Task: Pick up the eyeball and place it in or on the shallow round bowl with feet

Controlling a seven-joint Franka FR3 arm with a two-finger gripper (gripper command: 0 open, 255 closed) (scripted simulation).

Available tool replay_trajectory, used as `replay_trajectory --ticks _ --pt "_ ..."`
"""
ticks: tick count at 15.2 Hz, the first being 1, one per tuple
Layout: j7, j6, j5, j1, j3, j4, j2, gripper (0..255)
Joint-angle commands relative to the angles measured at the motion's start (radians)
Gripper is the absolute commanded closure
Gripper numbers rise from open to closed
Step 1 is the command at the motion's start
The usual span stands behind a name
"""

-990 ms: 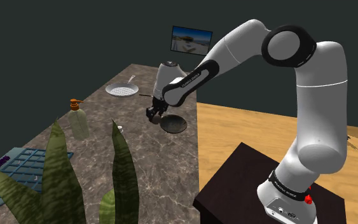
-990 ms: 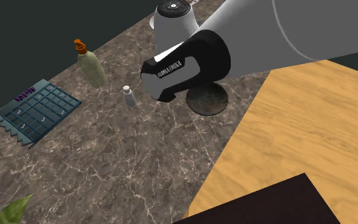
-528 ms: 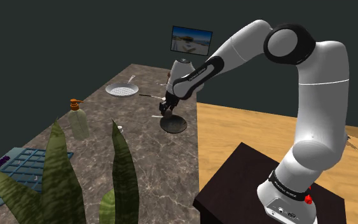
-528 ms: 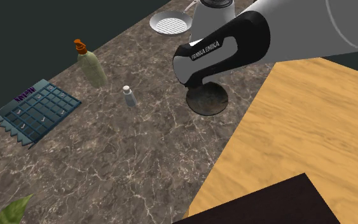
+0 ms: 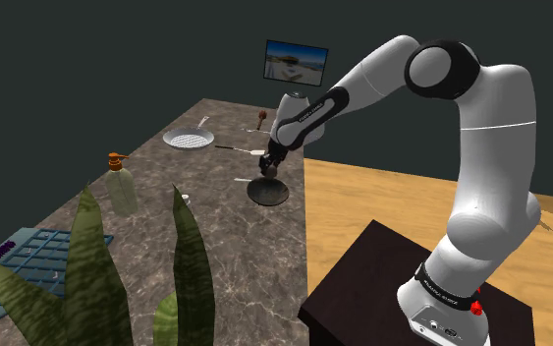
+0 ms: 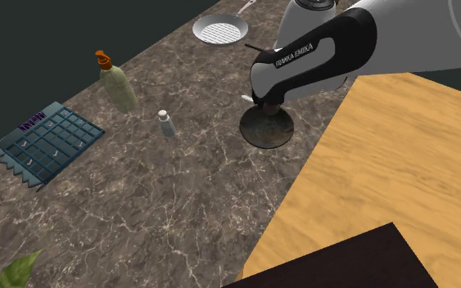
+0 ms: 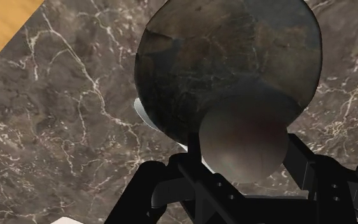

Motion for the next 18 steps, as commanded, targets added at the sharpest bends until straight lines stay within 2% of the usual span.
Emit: replay_trajectory --ticks 1,11,18 --pt "0.002 0.018 -0.005 0.002 -0.004 0.002 0.019 255" --pt "0.02 0.11 -0.03 0.023 -0.031 0.017 0.127 255" --pt "0.02 0.11 -0.03 0.023 -0.031 0.017 0.127 255"
